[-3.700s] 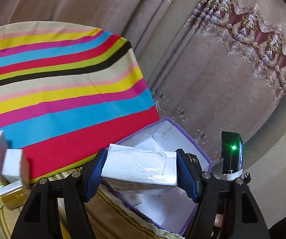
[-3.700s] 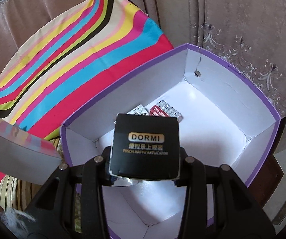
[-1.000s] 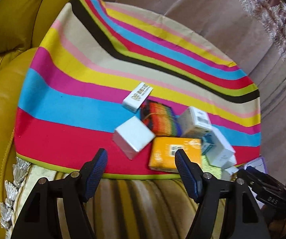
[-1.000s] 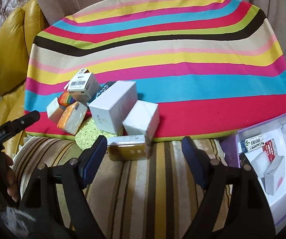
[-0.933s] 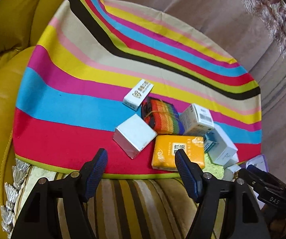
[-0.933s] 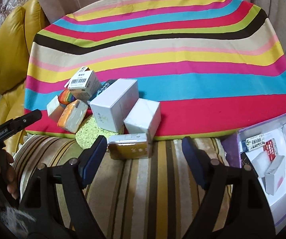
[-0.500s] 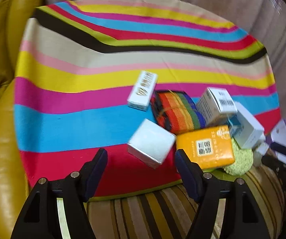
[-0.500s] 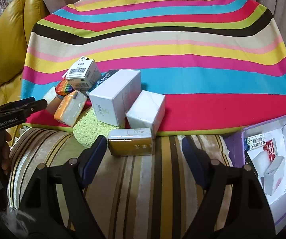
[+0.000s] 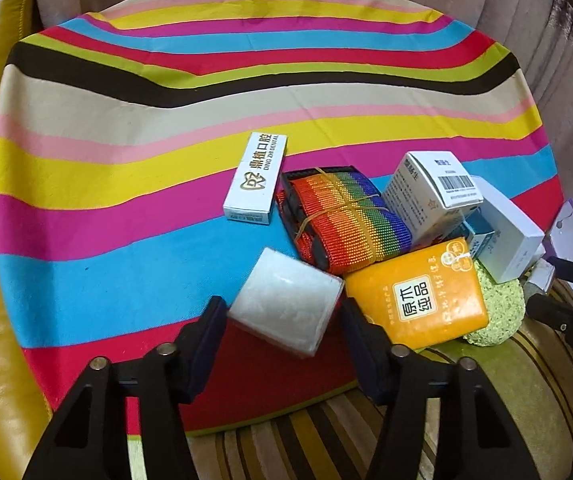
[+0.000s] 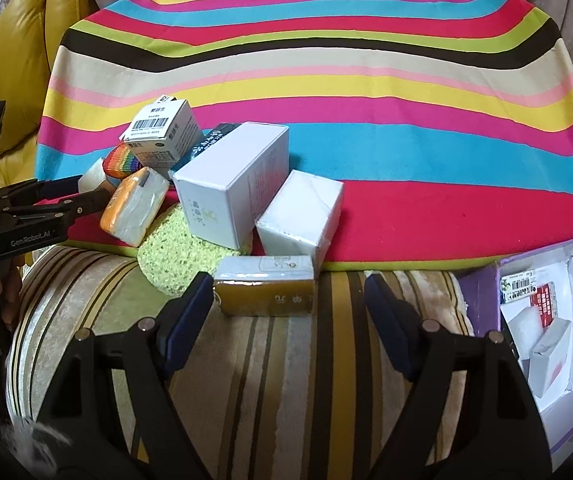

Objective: Organize objects
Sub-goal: 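Grasp the gold labelled box with right tool while left tool grasps the white square box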

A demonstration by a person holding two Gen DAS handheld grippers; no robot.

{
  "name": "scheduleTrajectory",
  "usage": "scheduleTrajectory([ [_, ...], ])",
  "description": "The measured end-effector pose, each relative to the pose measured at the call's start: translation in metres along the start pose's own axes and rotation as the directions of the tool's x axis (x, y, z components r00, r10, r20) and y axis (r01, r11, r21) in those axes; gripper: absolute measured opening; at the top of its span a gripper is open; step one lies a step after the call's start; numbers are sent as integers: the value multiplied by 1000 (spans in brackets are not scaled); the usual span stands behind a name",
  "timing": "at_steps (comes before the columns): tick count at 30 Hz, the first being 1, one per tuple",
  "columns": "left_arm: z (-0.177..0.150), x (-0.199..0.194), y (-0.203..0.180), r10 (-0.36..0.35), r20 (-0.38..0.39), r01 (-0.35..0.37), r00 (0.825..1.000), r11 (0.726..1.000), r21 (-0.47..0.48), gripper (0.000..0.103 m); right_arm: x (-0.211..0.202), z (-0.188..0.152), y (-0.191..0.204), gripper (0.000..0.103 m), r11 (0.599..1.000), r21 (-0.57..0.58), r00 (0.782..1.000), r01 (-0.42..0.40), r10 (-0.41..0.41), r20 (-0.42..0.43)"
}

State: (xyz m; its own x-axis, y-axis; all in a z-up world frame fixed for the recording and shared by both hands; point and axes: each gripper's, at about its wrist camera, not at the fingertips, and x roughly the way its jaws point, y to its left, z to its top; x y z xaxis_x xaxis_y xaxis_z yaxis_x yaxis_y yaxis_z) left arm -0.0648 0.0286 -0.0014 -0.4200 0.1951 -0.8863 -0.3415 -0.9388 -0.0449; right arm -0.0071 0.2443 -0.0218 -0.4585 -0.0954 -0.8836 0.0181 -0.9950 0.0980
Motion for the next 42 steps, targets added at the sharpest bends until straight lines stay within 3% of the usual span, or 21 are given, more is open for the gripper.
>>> scheduleTrajectory([
  [7, -1, -1, -1, 6, 28, -6, 1000, 1000, 7, 52, 6, -1, -1, 53, 1000, -1, 1000, -14, 14, -13],
  [12, -7, -17, 5, 57, 69, -53, 996, 997, -60, 52, 3, -3, -2, 52, 1000, -8, 1000, -20, 20, 1],
  [21, -31, -53, 0, 47, 159, -12, 986, 977, -212, 52, -10, -10, -3, 52, 1000, -15, 999, -20, 21, 41],
  [30, -43, -66, -48, -71, 198, 107, 978, 978, -178, 52, -23, -21, -10, 52, 1000, 4, 997, 0, 0, 71],
  [42, -42, -70, -99, -162, 206, 187, 965, 976, -108, 52, -41, -33, -37, 52, 998, 59, 995, 30, -36, 97],
])
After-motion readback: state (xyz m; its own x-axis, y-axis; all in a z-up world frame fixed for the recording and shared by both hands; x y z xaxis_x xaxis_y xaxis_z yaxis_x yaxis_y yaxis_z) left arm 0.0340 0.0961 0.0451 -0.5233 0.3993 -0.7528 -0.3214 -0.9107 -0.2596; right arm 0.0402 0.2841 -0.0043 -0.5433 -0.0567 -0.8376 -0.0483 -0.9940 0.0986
